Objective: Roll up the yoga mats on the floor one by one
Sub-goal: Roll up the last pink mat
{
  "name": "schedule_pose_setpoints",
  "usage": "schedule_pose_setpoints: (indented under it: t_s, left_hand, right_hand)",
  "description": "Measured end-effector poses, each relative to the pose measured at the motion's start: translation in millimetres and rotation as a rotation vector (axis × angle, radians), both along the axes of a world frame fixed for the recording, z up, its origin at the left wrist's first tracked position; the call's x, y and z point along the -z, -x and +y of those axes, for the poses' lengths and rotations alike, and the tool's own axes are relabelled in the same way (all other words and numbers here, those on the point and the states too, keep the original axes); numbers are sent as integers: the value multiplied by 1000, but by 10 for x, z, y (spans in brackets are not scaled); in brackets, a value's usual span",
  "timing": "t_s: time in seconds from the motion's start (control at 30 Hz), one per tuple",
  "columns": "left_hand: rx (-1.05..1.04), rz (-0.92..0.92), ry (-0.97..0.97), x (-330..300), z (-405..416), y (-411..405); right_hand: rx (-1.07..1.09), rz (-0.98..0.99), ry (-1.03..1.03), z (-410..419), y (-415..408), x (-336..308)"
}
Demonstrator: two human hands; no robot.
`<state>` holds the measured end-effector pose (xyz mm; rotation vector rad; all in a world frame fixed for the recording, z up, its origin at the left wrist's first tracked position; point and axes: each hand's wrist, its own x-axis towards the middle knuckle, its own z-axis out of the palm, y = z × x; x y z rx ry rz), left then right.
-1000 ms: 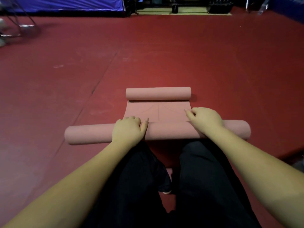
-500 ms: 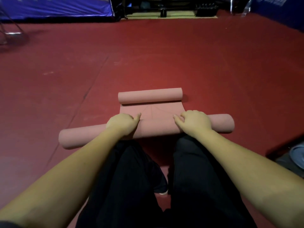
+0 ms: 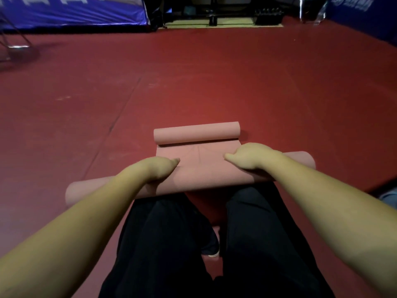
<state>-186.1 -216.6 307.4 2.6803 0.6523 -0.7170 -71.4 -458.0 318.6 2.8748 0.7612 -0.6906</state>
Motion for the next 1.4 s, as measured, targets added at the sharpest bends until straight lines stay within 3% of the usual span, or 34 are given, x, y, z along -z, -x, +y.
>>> schedule_pose_setpoints:
  t_s: [0.1, 0.23, 0.3, 0.43, 0.6, 0.7, 0.93, 1.13, 1.4]
  left_hand:
    - [-16, -154, -165, 55, 2, 16]
    - [61, -500, -253, 167, -147, 265]
    - [152, -528, -338, 244, -217, 377]
    - [176, -470, -390, 303, -193, 390]
    - [168, -457, -375, 311, -101, 207]
    - [139, -416, -301, 292, -63, 94]
    - [118, -167, -147, 214, 47, -176]
    - [62, -77, -91, 107, 47, -270]
    - [-31, -1, 226, -121, 120, -293]
  right_hand:
    - [3, 88, 9, 56, -25, -22]
    - [48, 180, -18, 115, -149, 26]
    - [66, 224, -9, 140, -215, 75]
    - [93, 219, -15, 186, -289, 183]
    - [-52, -232, -248, 97, -168, 240]
    - [-5, -338, -325, 48, -101, 296]
    - [-64, -537, -244, -108, 289, 531]
    - [-52, -511, -216, -41, 144, 415]
    - [-25, -360, -213, -44, 76, 93]
